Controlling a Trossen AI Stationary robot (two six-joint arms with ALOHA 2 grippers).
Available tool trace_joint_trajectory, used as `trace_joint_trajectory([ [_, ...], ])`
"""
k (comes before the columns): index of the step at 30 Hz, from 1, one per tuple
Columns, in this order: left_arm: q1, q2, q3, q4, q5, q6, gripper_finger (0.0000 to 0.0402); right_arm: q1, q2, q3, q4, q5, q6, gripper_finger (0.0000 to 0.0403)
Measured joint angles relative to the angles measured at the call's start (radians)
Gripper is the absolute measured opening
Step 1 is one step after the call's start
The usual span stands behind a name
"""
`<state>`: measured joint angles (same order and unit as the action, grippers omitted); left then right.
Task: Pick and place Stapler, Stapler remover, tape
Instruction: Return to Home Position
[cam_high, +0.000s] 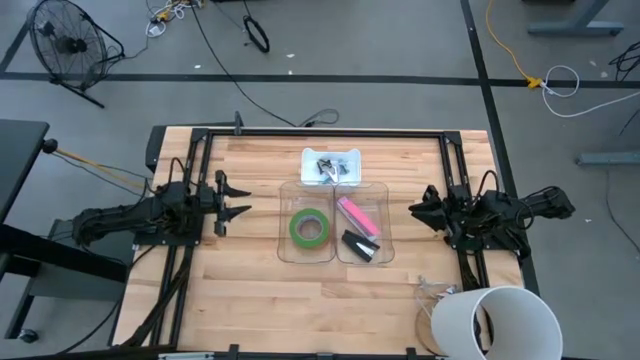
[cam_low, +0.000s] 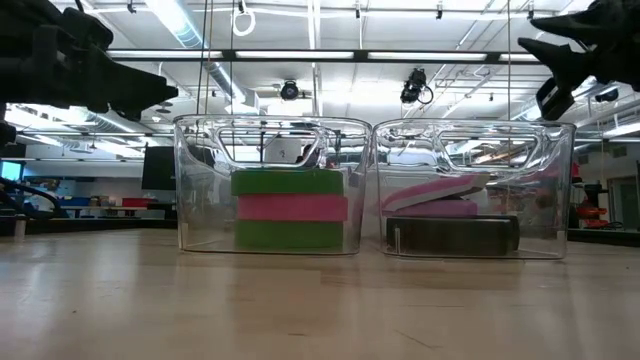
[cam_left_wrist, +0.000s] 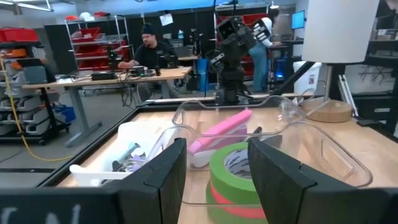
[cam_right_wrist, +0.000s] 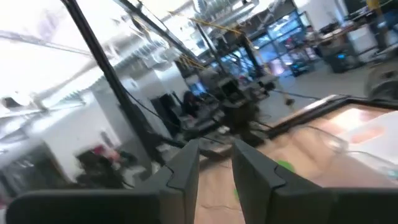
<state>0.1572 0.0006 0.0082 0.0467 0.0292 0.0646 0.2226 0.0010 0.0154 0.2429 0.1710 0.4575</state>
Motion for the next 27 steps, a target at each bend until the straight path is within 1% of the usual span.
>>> trace_joint_trajectory([
  [2,0.007,0.000,0.000,0.000,0.001,0.000,0.0177,0.000,0.000,0.000,-0.036,0.020,-0.048,0.0097],
  [4,0.022,0.000,0.000,0.000,0.001,0.000,0.0177,0.000,0.000,0.000,-0.103,0.023,-0.143,0.0097],
  [7,0.058,0.000,0.000,0.001,0.001,0.000,0.0177,-0.001,0.001,0.000,-0.199,0.076,-0.247,0.0097],
  [12,0.120,0.000,0.000,0.001,0.000,0.000,0.0177,-0.008,0.017,0.001,-0.186,0.163,-0.358,0.0097],
  [14,0.135,0.000,0.000,0.001,0.001,0.000,0.0177,-0.016,0.017,0.001,-0.186,0.178,-0.425,0.0097],
  [16,0.144,0.000,0.000,0.001,0.001,0.000,0.0177,-0.023,0.017,0.001,-0.185,0.164,-0.454,0.0097],
  [21,0.149,0.000,0.000,0.001,0.001,0.000,0.0177,-0.034,0.017,0.001,-0.195,0.067,-0.467,0.0097],
  [23,0.148,0.000,0.000,0.001,0.001,0.000,0.0177,-0.034,0.017,0.001,-0.203,0.020,-0.518,0.0097],
  [25,0.141,0.001,0.000,0.001,-0.001,0.000,0.0177,-0.034,0.017,0.001,-0.204,0.001,-0.559,0.0097],
  [27,0.126,0.002,0.000,0.001,-0.001,0.000,0.0177,-0.034,0.017,0.001,-0.204,-0.005,-0.516,0.0097],
])
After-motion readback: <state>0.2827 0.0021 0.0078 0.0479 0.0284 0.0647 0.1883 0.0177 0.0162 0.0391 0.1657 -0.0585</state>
